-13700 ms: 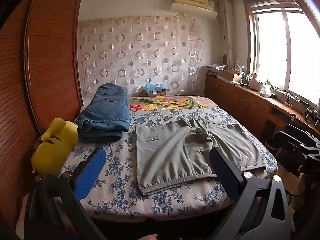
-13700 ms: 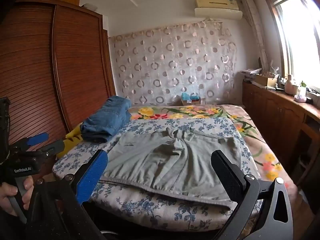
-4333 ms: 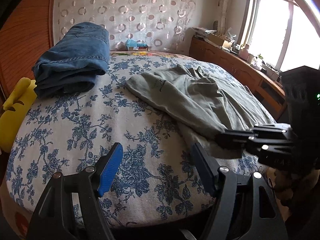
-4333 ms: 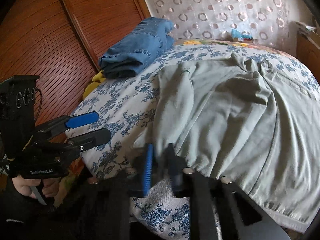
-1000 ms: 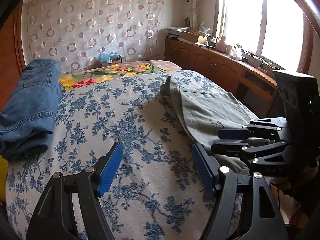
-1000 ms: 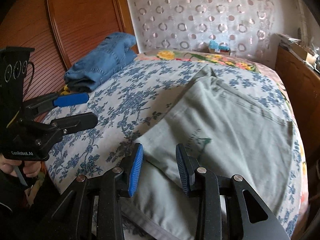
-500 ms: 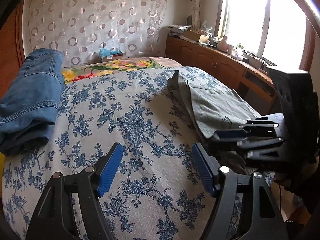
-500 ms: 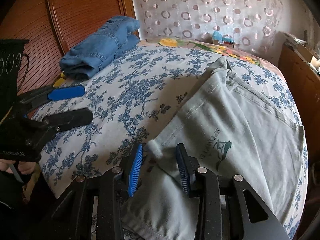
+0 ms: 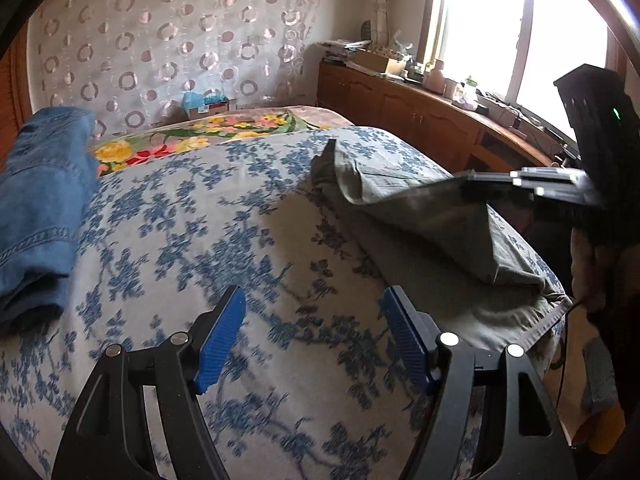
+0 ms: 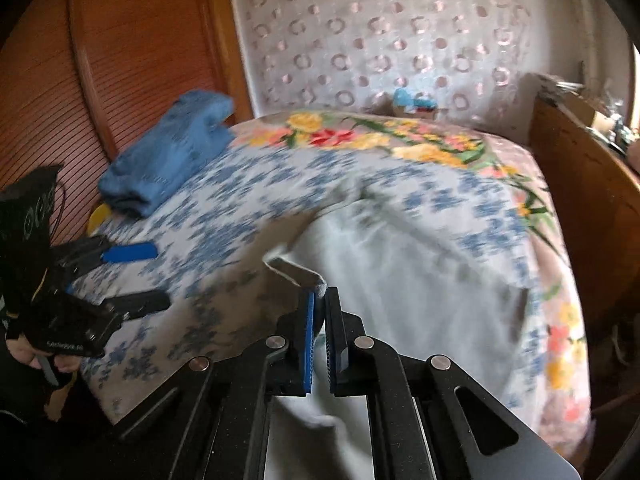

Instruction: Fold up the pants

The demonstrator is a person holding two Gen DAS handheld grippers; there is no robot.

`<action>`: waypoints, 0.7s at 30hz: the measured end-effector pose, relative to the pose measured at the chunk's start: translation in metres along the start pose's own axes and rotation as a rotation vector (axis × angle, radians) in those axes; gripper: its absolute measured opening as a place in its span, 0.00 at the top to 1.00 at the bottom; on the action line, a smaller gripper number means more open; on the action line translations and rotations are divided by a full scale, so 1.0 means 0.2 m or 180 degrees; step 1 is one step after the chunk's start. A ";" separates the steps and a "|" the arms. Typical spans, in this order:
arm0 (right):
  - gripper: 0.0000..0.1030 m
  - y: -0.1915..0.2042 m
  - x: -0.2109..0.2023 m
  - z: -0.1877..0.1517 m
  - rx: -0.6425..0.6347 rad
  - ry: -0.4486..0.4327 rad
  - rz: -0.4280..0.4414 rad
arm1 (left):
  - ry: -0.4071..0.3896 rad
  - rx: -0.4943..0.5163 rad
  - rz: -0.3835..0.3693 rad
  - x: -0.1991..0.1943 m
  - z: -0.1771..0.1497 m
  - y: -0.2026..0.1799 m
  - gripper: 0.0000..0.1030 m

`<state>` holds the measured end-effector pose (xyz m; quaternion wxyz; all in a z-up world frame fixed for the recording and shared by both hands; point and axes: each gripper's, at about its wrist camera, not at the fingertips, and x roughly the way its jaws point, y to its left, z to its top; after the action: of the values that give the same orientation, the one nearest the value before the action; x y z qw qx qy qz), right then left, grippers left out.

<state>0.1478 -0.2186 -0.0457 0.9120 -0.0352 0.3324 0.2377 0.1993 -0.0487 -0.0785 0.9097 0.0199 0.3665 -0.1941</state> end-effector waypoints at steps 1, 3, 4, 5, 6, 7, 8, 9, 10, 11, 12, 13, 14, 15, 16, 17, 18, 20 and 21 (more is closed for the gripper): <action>0.95 -0.04 -0.01 0.00 0.0030 -0.0014 -0.0036 | 0.0007 0.0006 -0.0007 0.01 0.01 -0.01 0.30; 0.95 -0.12 -0.02 0.02 0.0084 -0.0031 -0.0119 | 0.0032 0.0024 -0.0027 0.04 0.03 -0.03 0.30; 0.95 -0.15 -0.03 0.02 0.0099 -0.0034 -0.0150 | 0.0043 0.0034 -0.0035 0.05 0.04 -0.04 0.30; 0.95 -0.19 -0.04 0.02 0.0115 -0.0038 -0.0191 | 0.0058 0.0046 -0.0040 0.07 0.05 -0.05 0.30; 0.95 -0.21 -0.04 0.03 0.0129 -0.0044 -0.0218 | 0.0069 0.0056 -0.0044 0.08 0.06 -0.06 0.30; 0.95 -0.23 -0.04 0.03 0.0140 -0.0049 -0.0236 | 0.0079 0.0066 -0.0047 0.09 0.07 -0.07 0.30; 0.95 -0.26 -0.04 0.04 0.0152 -0.0049 -0.0255 | 0.0092 0.0076 -0.0054 0.11 0.08 -0.09 0.30; 0.95 -0.28 -0.04 0.04 0.0161 -0.0052 -0.0271 | 0.0101 0.0081 -0.0055 0.12 0.08 -0.09 0.30; 0.95 -0.29 -0.03 0.04 0.0168 -0.0054 -0.0282 | 0.0114 0.0088 -0.0055 0.13 0.09 -0.10 0.30; 0.95 -0.31 -0.02 0.04 0.0174 -0.0051 -0.0293 | 0.0127 0.0094 -0.0057 0.14 0.10 -0.11 0.30; 0.95 -0.33 -0.01 0.04 0.0180 -0.0043 -0.0311 | 0.0144 0.0099 -0.0057 0.16 0.10 -0.12 0.30; 0.95 -0.34 0.00 0.05 0.0186 -0.0032 -0.0334 | 0.0154 0.0102 -0.0056 0.16 0.10 -0.13 0.30; 0.95 -0.37 0.02 0.05 0.0197 -0.0021 -0.0353 | 0.0173 0.0110 -0.0057 0.18 0.11 -0.14 0.30; 0.95 -0.39 0.03 0.05 0.0211 -0.0009 -0.0366 | 0.0185 0.0114 -0.0055 0.19 0.11 -0.14 0.30; 0.95 -0.41 0.04 0.05 0.0228 0.0002 -0.0382 | 0.0203 0.0119 -0.0055 0.20 0.11 -0.15 0.30; 0.95 -0.42 0.04 0.04 0.0246 0.0008 -0.0401 | 0.0217 0.0120 -0.0053 0.20 0.11 -0.16 0.30; 0.95 -0.44 0.05 0.05 0.0265 0.0017 -0.0413 | 0.0237 0.0123 -0.0052 0.22 0.11 -0.16 0.30; 0.95 -0.48 0.06 0.05 0.0315 0.0032 -0.0444 | 0.0269 0.0132 -0.0044 0.23 0.10 -0.17 0.30; 0.95 -0.49 0.06 0.04 0.0333 0.0038 -0.0459 | 0.0283 0.0134 -0.0038 0.24 0.10 -0.17 0.30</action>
<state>0.2059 -0.2989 -0.0561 0.9254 -0.0128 0.3463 0.1535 0.2311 -0.1004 -0.0922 0.8907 0.0455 0.4025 -0.2061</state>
